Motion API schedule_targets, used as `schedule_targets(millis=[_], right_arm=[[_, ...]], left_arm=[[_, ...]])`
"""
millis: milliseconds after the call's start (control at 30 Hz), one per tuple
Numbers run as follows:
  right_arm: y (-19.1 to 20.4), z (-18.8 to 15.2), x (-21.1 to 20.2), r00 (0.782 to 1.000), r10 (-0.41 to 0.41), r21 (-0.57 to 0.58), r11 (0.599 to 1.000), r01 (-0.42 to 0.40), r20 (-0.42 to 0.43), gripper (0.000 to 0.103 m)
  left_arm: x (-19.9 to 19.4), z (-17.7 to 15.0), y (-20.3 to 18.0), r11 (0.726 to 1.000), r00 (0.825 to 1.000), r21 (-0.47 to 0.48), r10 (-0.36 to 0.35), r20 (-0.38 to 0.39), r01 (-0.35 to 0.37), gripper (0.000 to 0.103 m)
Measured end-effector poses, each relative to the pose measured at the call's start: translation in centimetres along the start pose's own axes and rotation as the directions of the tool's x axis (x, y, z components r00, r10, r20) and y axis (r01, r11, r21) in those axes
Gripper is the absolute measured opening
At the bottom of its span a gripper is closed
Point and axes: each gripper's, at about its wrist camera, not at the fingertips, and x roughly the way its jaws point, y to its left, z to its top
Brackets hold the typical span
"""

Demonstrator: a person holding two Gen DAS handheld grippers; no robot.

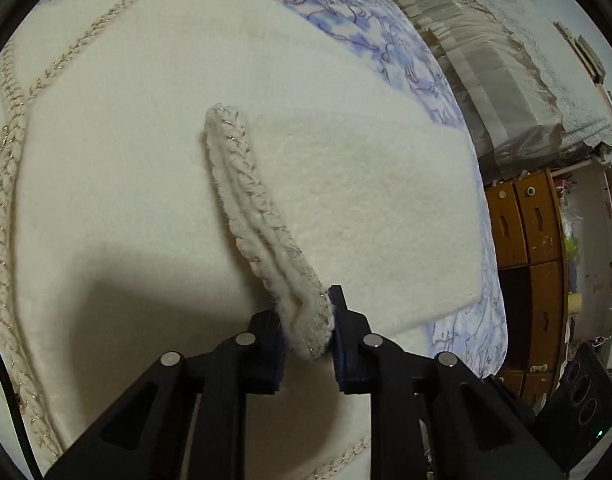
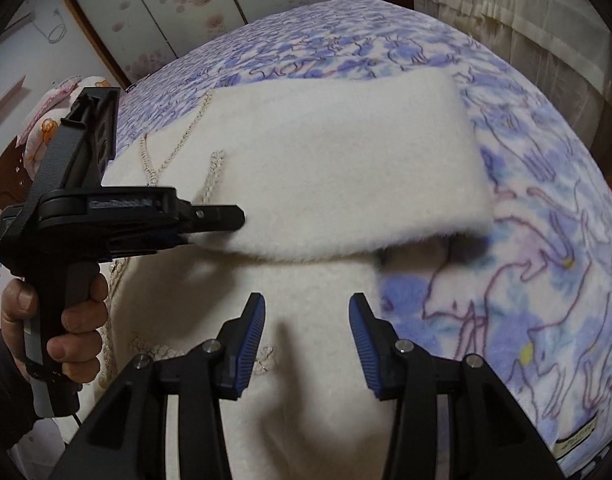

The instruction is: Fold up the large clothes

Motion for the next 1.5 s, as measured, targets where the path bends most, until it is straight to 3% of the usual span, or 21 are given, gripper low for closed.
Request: schedule_targets(millis=[100,200,267,433,533,633,700,800,867,933,967,1000,1033,1100,1233,1333,1400,1433,1467,1500], right_arm=[[-0.1,-0.2,-0.1,1.000,0.000,0.004,1.000,0.000,-0.002,0.044],[-0.1,-0.2,-0.5,1.000,-0.013,-0.004,1.000,0.013,0.009,0.044],[-0.2,-0.1,-1.0,1.000,-0.018,-0.002,1.000,0.018,0.018,0.044],[-0.5,0.2,-1.7,0.999,-0.013,0.014,1.000,0.013,0.032,0.044],[-0.3,0.2,-1.4,0.999,-0.028,0.004,1.000,0.028,0.021,0.044],[0.0,0.1,-0.6,0.999,-0.044,0.001,0.999,0.044,-0.003,0.044],[0.2,0.1,-0.1,0.998,-0.051,0.000,0.999,0.051,-0.020,0.044],[0.6,0.6,0.2,0.999,-0.048,-0.011,0.999,0.048,-0.023,0.044],[0.8,1.4,0.1,0.999,-0.034,-0.018,0.999,0.034,-0.014,0.044],[0.9,2.9,0.0,1.000,-0.009,-0.018,1.000,0.009,-0.004,0.044],[1.0,3.7,-0.1,1.000,-0.002,-0.016,1.000,0.002,0.002,0.045],[0.9,4.7,0.0,1.000,0.005,-0.012,1.000,-0.005,0.009,0.048],[0.9,5.7,0.1,1.000,0.010,-0.008,1.000,-0.010,0.017,0.049],[0.7,8.0,0.7,0.999,-0.008,-0.005,1.000,0.008,0.035,0.051],[-0.2,13.0,3.5,0.995,-0.096,0.008,0.995,0.096,0.028,0.052],[-1.2,16.0,6.2,0.995,-0.102,0.027,0.994,0.102,0.008,0.052],[-1.7,17.6,8.2,0.993,-0.115,0.038,0.992,0.116,-0.024,0.052],[-2.1,18.2,9.3,0.991,-0.123,0.051,0.991,0.125,-0.045,0.051],[-2.4,18.6,10.3,0.991,-0.120,0.071,0.990,0.125,-0.066,0.051],[-2.7,18.8,11.0,0.992,-0.100,0.089,0.990,0.107,-0.081,0.051]], left_arm=[[-1.8,1.2,-2.8,0.989,0.994,0.117,0.079,0.071,-0.087,0.015],[-6.1,3.1,-6.1,0.961,0.969,0.222,0.120,0.216,-0.168,0.015],[-9.6,4.7,-7.3,0.951,0.941,0.238,0.113,0.320,-0.196,0.015],[-17.7,6.4,-4.8,0.927,0.837,0.199,0.175,0.518,-0.317,0.015],[-19.0,5.9,0.1,0.916,0.815,0.125,0.269,0.514,-0.381,0.015],[-17.1,4.4,5.4,0.887,0.813,0.060,0.392,0.429,-0.459,0.018],[-15.1,3.0,9.1,0.875,0.836,0.044,0.443,0.323,-0.481,0.029],[-13.1,1.6,12.9,0.886,0.871,0.030,0.447,0.204,-0.462,0.031],[-13.4,1.1,14.4,0.900,0.882,0.001,0.427,0.198,-0.435,0.034],[-14.3,2.1,14.9,0.925,0.895,-0.046,0.376,0.239,-0.376,0.053],[-14.8,2.6,15.3,0.929,0.892,-0.061,0.369,0.260,-0.366,0.069],[-15.1,3.2,15.5,0.928,0.884,-0.077,0.370,0.287,-0.364,0.076],[-15.3,3.9,15.5,0.927,0.875,-0.089,0.374,0.307,-0.365,0.076],[-14.9,5.9,15.9,0.928,0.879,-0.094,0.371,0.299,-0.360,0.076],[-12.6,8.3,17.1,0.929,0.894,-0.088,0.369,0.254,-0.358,0.075],[-10.9,9.1,17.4,0.928,0.901,-0.074,0.371,0.227,-0.364,0.060],[-10.0,9.6,17.1,0.925,0.898,-0.058,0.379,0.224,-0.375,0.047],[-9.7,9.9,16.7,0.917,0.891,-0.051,0.396,0.222,-0.395,0.045],[-9.6,10.1,16.6,0.912,0.886,-0.049,0.406,0.223,-0.406,0.034],[-9.5,10.3,16.2,0.906,0.880,-0.045,0.420,0.223,-0.421,0.015]])
